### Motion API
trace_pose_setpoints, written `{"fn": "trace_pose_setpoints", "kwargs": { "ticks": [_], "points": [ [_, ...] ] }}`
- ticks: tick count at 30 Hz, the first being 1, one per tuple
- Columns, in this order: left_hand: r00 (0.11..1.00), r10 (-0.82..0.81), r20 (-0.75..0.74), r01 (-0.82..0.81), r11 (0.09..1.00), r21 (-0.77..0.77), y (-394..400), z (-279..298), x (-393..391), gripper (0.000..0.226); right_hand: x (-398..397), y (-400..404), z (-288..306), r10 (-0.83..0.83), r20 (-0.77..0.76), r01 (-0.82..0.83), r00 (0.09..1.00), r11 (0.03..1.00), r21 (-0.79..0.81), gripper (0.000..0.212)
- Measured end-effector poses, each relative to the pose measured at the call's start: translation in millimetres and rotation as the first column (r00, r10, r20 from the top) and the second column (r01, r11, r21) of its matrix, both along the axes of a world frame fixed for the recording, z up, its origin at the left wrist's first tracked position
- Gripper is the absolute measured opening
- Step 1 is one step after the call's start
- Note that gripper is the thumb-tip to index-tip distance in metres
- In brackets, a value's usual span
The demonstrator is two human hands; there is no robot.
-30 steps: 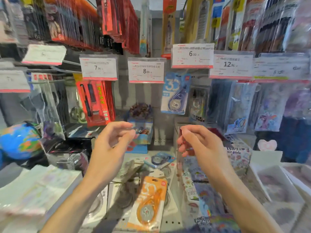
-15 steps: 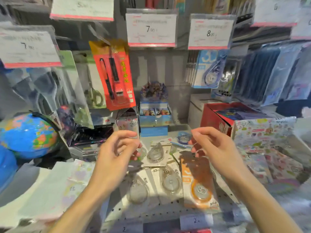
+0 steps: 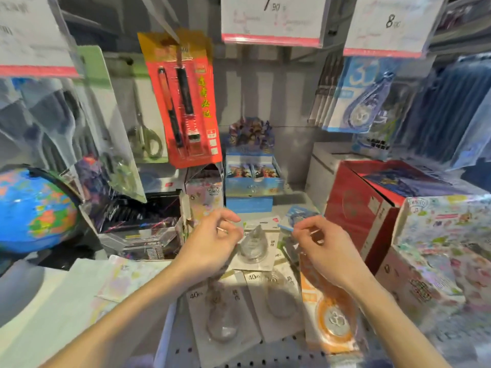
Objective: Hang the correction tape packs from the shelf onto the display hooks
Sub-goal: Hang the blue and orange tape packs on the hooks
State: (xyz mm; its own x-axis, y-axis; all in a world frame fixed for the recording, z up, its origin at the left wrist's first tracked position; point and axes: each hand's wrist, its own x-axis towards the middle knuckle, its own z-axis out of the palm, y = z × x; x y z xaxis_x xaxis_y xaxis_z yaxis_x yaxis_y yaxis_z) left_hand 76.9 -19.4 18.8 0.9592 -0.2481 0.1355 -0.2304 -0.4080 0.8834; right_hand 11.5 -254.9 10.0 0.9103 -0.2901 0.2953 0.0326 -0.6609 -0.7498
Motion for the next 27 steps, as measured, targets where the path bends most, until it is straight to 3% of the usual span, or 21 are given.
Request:
{"fn": "trace_pose_setpoints", "kwargs": {
  "ticks": [3, 8, 12, 15, 17, 22, 24, 27],
  "points": [
    [0.998, -0.057, -0.011, 0.058, 0.977, 0.204, -13.9, -11.2, 17.1, 0.025, 11.8, -3.3, -7.7, 0.032, -0.075, -0.046, 0.997, 0.978, -0.204, 0.005],
    [0.991, -0.098, -0.087, 0.127, 0.881, 0.455, -26.6, -30.8, 34.0, 0.044, 16.1, -7.1, -21.7, 0.111, -0.174, -0.172, 0.978, 0.903, -0.393, 0.021],
    [0.989, -0.109, -0.101, 0.144, 0.873, 0.466, -29.3, -32.8, 37.1, 0.045, 17.0, -10.2, -24.7, 0.120, -0.194, -0.184, 0.974, 0.915, -0.358, 0.016],
    [0.984, -0.134, -0.117, 0.173, 0.873, 0.457, -29.0, -29.9, 37.5, 0.050, 23.0, -17.2, -21.0, 0.011, -0.064, -0.030, 0.998, 0.952, -0.304, 0.010],
    [0.980, -0.144, -0.135, 0.189, 0.882, 0.431, -29.5, -29.2, 37.6, 0.051, 33.5, -24.4, -20.4, -0.068, -0.028, 0.055, 0.997, 0.938, -0.341, 0.021],
    [0.981, -0.147, -0.123, 0.185, 0.897, 0.400, -28.6, -29.6, 37.8, 0.050, 66.3, -32.8, -21.1, -0.071, -0.314, -0.076, 0.947, 0.898, -0.433, 0.074],
    [0.982, -0.149, -0.118, 0.184, 0.901, 0.392, -28.5, -31.1, 37.5, 0.050, 75.2, -34.7, -21.4, -0.043, -0.386, -0.131, 0.922, 0.902, -0.412, 0.078],
    [0.983, -0.144, -0.114, 0.177, 0.907, 0.383, -27.7, -33.2, 37.6, 0.050, 77.2, -39.0, -20.8, -0.036, -0.345, -0.127, 0.938, 0.890, -0.439, 0.063]
  ]
}}
